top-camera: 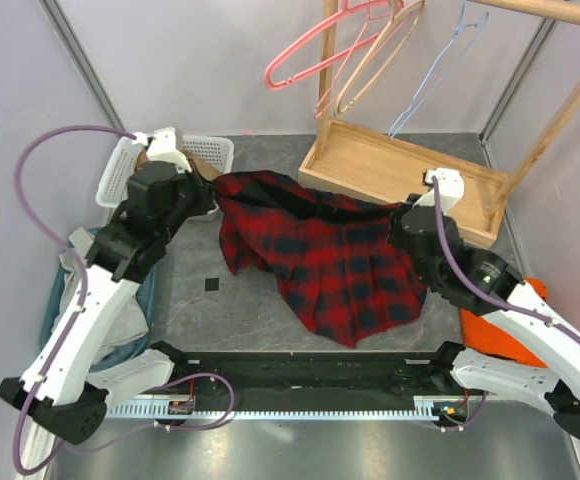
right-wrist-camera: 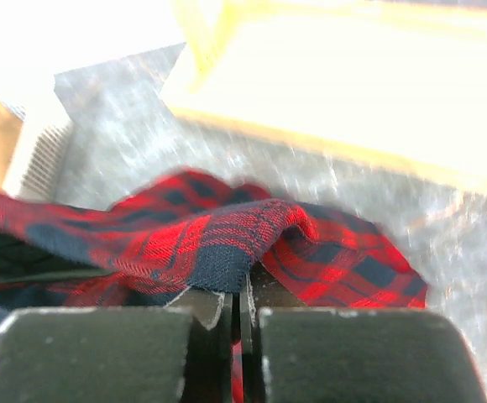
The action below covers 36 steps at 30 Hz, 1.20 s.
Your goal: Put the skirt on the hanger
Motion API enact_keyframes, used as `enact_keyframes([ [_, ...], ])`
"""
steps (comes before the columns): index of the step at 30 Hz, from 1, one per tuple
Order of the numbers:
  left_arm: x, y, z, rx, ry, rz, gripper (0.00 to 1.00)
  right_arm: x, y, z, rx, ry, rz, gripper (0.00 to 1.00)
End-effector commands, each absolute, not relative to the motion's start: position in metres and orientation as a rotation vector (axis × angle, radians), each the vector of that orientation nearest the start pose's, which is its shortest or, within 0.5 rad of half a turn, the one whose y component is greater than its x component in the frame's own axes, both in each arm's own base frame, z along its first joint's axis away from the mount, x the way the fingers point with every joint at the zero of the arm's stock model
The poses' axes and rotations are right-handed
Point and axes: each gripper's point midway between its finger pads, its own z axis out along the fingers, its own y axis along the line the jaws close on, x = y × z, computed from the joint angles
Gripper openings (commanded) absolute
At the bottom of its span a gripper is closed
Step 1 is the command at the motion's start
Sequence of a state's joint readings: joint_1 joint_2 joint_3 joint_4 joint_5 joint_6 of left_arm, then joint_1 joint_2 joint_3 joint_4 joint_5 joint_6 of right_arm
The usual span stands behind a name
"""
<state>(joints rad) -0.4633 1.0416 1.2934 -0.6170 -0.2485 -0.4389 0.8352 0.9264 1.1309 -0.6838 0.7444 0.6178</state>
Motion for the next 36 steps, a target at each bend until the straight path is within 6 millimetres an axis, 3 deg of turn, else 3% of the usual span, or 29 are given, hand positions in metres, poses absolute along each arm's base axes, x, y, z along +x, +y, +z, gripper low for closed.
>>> enact_keyframes([
  [1, 0.285, -0.086, 0.392, -0.121, 1.832, -0.215, 0.02, 0.257, 0.111, 0.367, 0.226, 1.783, 0.161, 0.0],
  [2, 0.279, -0.084, 0.411, -0.117, 1.79, -0.233, 0.02, 0.256, 0.11, 0.384, 0.234, 1.755, 0.191, 0.0],
  [4, 0.271, -0.08, 0.425, -0.105, 1.764, -0.239, 0.02, 0.253, 0.112, 0.401, 0.216, 1.731, 0.231, 0.0],
  [6, 0.26, -0.076, 0.443, -0.1, 1.721, -0.257, 0.02, 0.25, 0.115, 0.406, 0.203, 1.726, 0.267, 0.0],
  [9, 0.251, -0.078, 0.442, -0.082, 1.717, -0.296, 0.02, 0.247, 0.122, 0.394, 0.191, 1.754, 0.313, 0.0],
  [10, 0.25, -0.081, 0.437, -0.074, 1.727, -0.31, 0.02, 0.248, 0.125, 0.376, 0.183, 1.789, 0.299, 0.0],
  [12, 0.251, -0.088, 0.41, -0.07, 1.789, -0.335, 0.02, 0.246, 0.127, 0.355, 0.182, 1.825, 0.298, 0.0],
  [13, 0.251, -0.091, 0.399, -0.07, 1.815, -0.339, 0.02, 0.246, 0.13, 0.33, 0.183, 1.873, 0.283, 0.0],
  [14, 0.254, -0.096, 0.373, -0.069, 1.874, -0.348, 0.02, 0.244, 0.13, 0.316, 0.183, 1.896, 0.276, 0.0],
  [15, 0.254, -0.099, 0.361, -0.068, 1.898, -0.355, 0.02, 0.243, 0.131, 0.301, 0.187, 1.922, 0.266, 0.0],
  [16, 0.255, -0.102, 0.345, -0.074, 1.933, -0.359, 0.02, 0.241, 0.131, 0.267, 0.187, 1.984, 0.237, 0.0],
  [17, 0.257, -0.11, 0.314, -0.073, 1.992, -0.382, 0.02, 0.238, 0.13, 0.25, 0.198, 2.011, 0.227, 0.0],
  [18, 0.257, -0.114, 0.299, -0.073, 2.019, -0.399, 0.02, 0.236, 0.13, 0.233, 0.204, 2.042, 0.216, 0.0],
  [19, 0.254, -0.117, 0.265, -0.075, 2.081, -0.4, 0.02, 0.23, 0.127, 0.196, 0.186, 2.104, 0.167, 0.0],
  [21, 0.254, -0.131, 0.241, -0.069, 2.111, -0.48, 0.02, 0.225, 0.133, 0.167, 0.211, 2.147, 0.21, 0.0],
  [22, 0.249, -0.133, 0.21, -0.072, 2.18, -0.477, 0.02, 0.218, 0.13, 0.142, 0.204, 2.193, 0.187, 0.0],
  [25, 0.244, -0.14, 0.173, -0.085, 2.269, -0.51, 0.02, 0.213, 0.136, 0.119, 0.211, 2.24, 0.22, 0.01],
  [27, 0.244, -0.145, 0.166, -0.084, 2.277, -0.536, 0.02, 0.214, 0.138, 0.115, 0.197, 2.251, 0.206, 0.06],
  [30, 0.242, -0.149, 0.163, -0.071, 2.288, -0.563, 0.02, 0.217, 0.142, 0.122, 0.151, 2.262, 0.188, 0.3],
  [31, 0.243, -0.15, 0.168, -0.067, 2.278, -0.57, 0.02, 0.221, 0.145, 0.132, 0.14, 2.25, 0.198, 0.48],
  [33, 0.244, -0.151, 0.174, -0.063, 2.263, -0.579, 0.02, 0.222, 0.145, 0.144, 0.11, 2.238, 0.195, 0.64],
  [34, 0.246, -0.153, 0.18, -0.059, 2.249, -0.588, 0.02, 0.225, 0.147, 0.16, 0.108, 2.21, 0.215, 0.76],
  [36, 0.247, -0.153, 0.184, -0.05, 2.239, -0.588, 0.02, 0.227, 0.147, 0.186, 0.101, 2.154, 0.256, 0.84],
])
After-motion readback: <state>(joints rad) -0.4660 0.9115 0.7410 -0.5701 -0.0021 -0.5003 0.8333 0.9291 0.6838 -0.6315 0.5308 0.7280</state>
